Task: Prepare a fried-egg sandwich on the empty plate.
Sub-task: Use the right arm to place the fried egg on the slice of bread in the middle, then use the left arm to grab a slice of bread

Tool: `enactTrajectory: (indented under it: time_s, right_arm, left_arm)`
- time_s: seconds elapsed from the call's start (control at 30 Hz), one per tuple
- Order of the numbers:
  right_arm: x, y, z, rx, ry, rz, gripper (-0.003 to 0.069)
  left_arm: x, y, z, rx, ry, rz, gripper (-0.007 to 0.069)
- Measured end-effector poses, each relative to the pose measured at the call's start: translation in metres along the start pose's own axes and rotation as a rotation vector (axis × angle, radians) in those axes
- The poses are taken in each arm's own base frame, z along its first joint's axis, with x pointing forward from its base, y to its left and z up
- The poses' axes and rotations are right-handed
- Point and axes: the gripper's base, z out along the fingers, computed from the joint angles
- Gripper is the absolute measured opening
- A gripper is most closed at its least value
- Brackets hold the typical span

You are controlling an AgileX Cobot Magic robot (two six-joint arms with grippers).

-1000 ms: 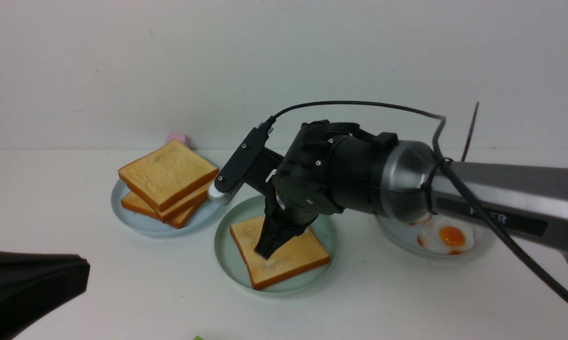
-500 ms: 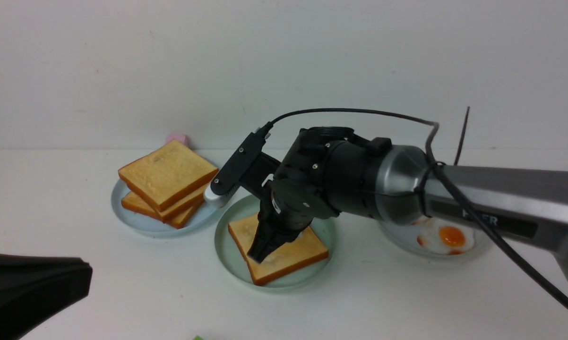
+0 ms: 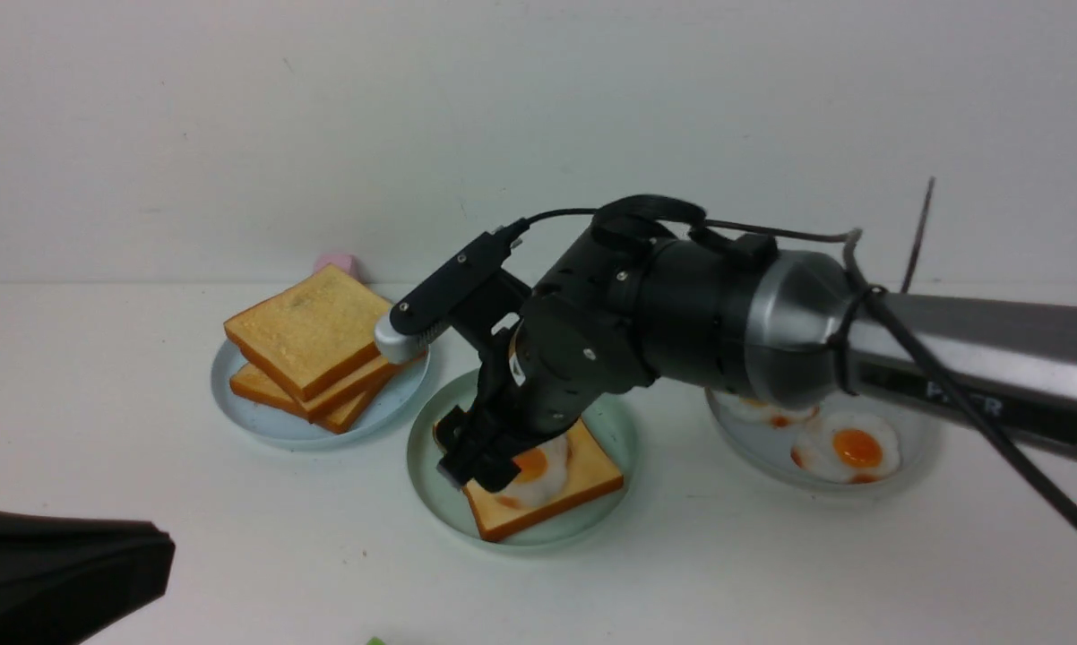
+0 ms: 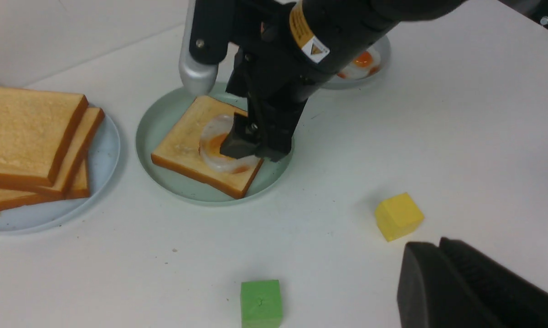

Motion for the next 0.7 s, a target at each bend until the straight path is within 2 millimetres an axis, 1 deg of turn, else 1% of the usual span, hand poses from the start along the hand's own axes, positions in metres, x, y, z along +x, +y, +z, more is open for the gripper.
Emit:
enactTrajectory:
  time_s: [0.03,0.07,0.1,0.13,0.17,0.2,0.23,0.27,0.3,0.37,0.43,0.5,0.53,0.57,0.63,0.67,0.7]
  right_arm:
    - [-0.003,-0.002,-0.015,-0.001,-0.009,0.01,0.0648]
    - [-0.002,-0.002,-0.017,-0.001,-0.003,0.013,0.0645]
    - [-0.003,-0.005,-0.04,-0.004,0.007,0.03,0.0605]
    - [-0.002,-0.006,-0.052,-0.005,0.02,0.037,0.058]
    - [-0.002,-0.007,-0.059,-0.004,0.016,0.04,0.0565]
    - [0.002,-0.01,-0.083,-0.001,0.057,0.05,0.0506]
    - [0.006,-0.013,-0.101,0.002,0.081,0.056,0.0457]
    - [0.01,-0.015,-0.122,0.003,0.093,0.064,0.0392]
    - [0.013,-0.016,-0.132,0.005,0.116,0.067,0.0358]
    - [0.021,-0.019,-0.162,0.009,0.132,0.077,0.025]
    - [0.027,-0.023,-0.191,0.013,0.1,0.086,0.0129]
    - [0.033,-0.026,-0.223,0.017,0.038,0.116,0.0021]
    - [0.036,-0.027,-0.239,0.014,0.003,0.14,-0.0004]
    - [0.039,-0.028,-0.247,0.011,-0.014,0.152,-0.0008]
    - [0.05,-0.028,-0.274,-0.008,-0.076,0.187,-0.001]
    - [0.051,-0.028,-0.276,-0.011,-0.081,0.19,-0.001]
    - [0.063,-0.027,-0.292,-0.026,-0.111,0.203,-0.001]
  left_arm:
    - [0.0,0.0,0.0,0.0,0.0,0.0,0.0036]
    - [0.0,0.0,0.0,0.0,0.0,0.0,0.0036]
    - [0.0,0.0,0.0,0.0,0.001,-0.001,0.0034]
    - [0.0,0.0,0.001,0.0,0.004,-0.001,0.0033]
    - [0.0,0.0,0.001,0.0,0.005,-0.002,0.0031]
    - [0.0,0.001,0.005,-0.001,0.019,-0.008,0.0024]
    - [-0.001,0.001,0.009,-0.002,0.036,-0.02,0.0015]
    - [-0.001,0.002,0.017,-0.004,0.062,-0.041,-0.0001]
    - [-0.001,0.003,0.023,-0.006,0.082,-0.055,-0.001]
    - [-0.002,0.005,0.04,-0.014,0.136,-0.087,-0.0013]
    - [-0.001,0.009,0.058,-0.029,0.198,-0.107,-0.0013]
    - [-0.003,0.016,0.083,-0.061,0.277,-0.129,-0.0013]
    - [-0.007,0.021,0.092,-0.078,0.299,-0.13,-0.0013]
    - [-0.008,0.026,0.1,-0.093,0.318,-0.137,-0.0013]
    - [-0.018,0.04,0.114,-0.128,0.34,-0.149,-0.0013]
    - [-0.019,0.042,0.115,-0.13,0.342,-0.151,-0.0013]
    - [-0.028,0.054,0.124,-0.14,0.359,-0.167,-0.0013]
